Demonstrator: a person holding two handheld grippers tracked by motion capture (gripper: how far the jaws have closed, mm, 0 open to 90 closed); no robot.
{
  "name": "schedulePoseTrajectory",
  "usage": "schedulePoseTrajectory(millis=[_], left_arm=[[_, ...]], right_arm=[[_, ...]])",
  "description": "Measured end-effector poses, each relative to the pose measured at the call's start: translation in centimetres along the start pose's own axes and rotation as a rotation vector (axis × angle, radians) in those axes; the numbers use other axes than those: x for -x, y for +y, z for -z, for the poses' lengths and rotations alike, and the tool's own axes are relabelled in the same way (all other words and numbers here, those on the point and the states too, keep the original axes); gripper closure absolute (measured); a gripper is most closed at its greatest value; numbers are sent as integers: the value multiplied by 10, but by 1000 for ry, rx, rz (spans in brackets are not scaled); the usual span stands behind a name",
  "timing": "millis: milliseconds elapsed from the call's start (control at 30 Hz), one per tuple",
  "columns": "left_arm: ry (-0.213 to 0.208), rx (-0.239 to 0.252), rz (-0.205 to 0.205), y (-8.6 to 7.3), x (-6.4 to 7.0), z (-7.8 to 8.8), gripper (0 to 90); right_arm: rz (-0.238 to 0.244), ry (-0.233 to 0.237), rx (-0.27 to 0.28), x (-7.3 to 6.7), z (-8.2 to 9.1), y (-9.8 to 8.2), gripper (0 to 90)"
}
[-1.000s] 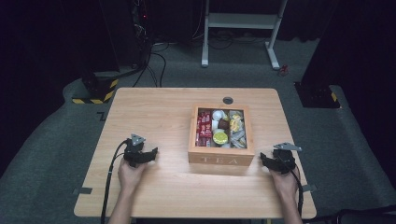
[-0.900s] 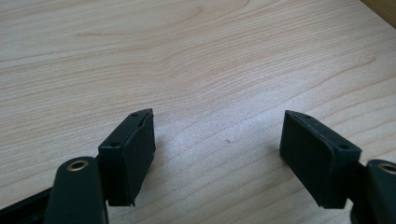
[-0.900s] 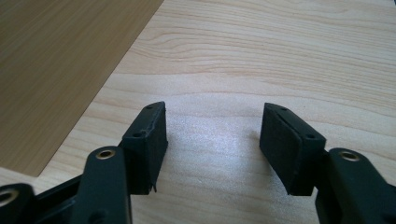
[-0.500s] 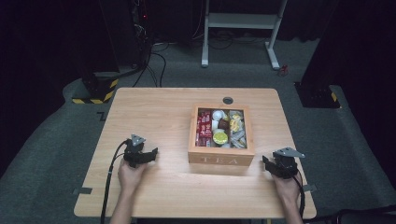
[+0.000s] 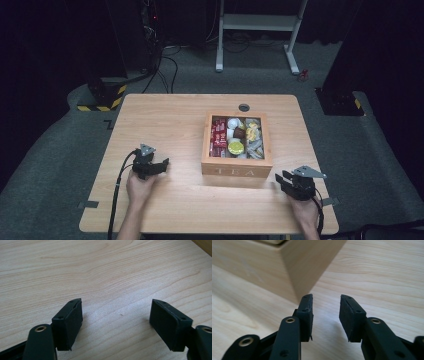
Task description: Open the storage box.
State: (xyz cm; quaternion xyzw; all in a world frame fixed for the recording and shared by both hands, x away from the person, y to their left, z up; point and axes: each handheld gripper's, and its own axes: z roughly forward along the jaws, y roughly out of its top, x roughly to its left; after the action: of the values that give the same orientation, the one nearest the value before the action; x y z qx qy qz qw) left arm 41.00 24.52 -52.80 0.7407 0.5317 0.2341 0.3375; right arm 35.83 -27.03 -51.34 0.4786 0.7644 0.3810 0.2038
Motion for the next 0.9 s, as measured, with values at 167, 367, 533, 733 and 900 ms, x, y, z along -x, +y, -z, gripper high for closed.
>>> schedulePoseTrajectory(millis=[167, 367, 533, 733, 900], left_arm=[[4, -2, -2, 0, 0, 0, 273], [0, 0, 2, 0, 0, 0, 270], [1, 0, 0, 0, 0, 0, 268], [1, 0, 1, 0, 0, 0, 268], [0, -1, 1, 0, 0, 0, 267]], right_arm=[[31, 60, -1, -13, -1, 2, 689], [86, 70, -20, -30, -7, 8, 742], [57, 128, -10, -25, 1, 5, 843], [75, 166, -18, -35, -3, 8, 887], [103, 181, -8, -44, -11, 17, 899]])
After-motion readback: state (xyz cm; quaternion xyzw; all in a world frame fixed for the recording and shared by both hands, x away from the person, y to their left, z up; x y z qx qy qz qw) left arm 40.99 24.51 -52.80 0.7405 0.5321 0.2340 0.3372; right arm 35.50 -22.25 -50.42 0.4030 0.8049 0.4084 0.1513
